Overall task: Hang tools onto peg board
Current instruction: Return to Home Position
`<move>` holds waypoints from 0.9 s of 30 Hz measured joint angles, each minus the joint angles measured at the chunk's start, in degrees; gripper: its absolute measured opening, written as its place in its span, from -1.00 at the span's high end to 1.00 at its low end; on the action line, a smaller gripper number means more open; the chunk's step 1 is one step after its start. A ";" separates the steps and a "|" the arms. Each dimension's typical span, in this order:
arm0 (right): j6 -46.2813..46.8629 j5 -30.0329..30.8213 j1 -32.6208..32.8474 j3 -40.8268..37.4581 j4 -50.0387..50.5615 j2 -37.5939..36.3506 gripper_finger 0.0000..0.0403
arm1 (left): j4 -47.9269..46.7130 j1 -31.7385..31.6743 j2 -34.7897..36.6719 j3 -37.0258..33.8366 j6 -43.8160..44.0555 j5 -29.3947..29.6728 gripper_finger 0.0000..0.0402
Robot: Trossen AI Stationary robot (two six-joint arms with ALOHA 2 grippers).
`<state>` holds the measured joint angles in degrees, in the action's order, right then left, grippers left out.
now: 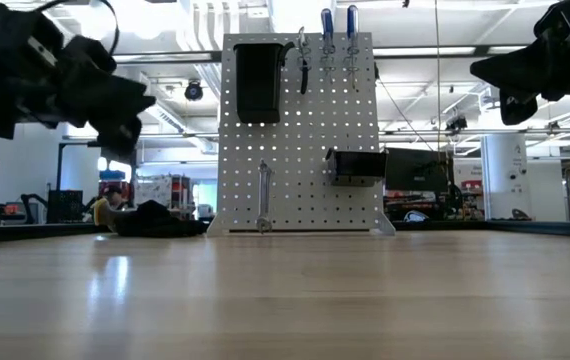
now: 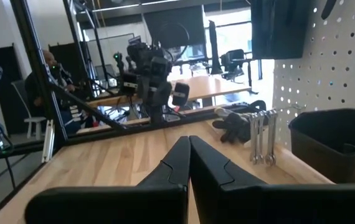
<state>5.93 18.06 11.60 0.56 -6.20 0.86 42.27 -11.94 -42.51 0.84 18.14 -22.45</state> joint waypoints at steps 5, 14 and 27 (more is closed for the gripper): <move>0.00 0.00 0.00 0.00 -0.04 0.02 1.00 | -0.90 0.00 -3.06 0.02 2.09 -0.01 0.63; 0.02 0.00 0.00 0.00 -0.04 0.02 1.00 | -0.88 0.00 -7.55 0.09 2.11 0.01 0.63; 0.00 0.00 0.00 0.00 -0.02 0.04 1.00 | -0.86 0.00 -12.10 0.15 2.11 0.01 0.63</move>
<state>5.93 18.06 11.60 0.56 -6.22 0.91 41.41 -11.94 -54.61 0.99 20.25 -22.44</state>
